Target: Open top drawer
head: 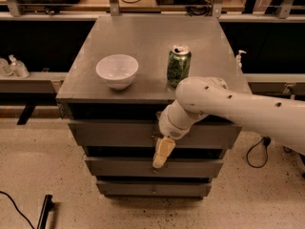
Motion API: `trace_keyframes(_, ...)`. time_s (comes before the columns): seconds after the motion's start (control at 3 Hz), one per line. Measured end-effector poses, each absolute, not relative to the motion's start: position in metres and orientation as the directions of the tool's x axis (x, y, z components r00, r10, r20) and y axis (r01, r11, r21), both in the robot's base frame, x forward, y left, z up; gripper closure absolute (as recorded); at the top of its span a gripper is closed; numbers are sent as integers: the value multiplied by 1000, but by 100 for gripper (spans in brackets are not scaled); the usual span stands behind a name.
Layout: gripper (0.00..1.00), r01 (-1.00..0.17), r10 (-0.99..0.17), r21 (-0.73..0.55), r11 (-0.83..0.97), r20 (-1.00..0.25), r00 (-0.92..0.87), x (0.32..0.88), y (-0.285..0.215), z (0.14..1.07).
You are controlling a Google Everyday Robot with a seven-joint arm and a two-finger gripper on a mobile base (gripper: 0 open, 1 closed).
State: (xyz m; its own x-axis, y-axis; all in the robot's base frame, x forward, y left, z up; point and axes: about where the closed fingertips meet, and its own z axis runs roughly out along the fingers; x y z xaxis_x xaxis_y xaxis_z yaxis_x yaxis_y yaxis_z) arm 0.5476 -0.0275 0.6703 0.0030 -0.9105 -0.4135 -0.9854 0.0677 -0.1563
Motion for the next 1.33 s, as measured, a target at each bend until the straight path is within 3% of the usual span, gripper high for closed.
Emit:
trace_keyframes(0.67,41,-986,-917,-140,95,-397,-32,543,-23,669)
trace_keyframes(1.33,87,-998,-903,-56,42,-429,-13,479,-17,693)
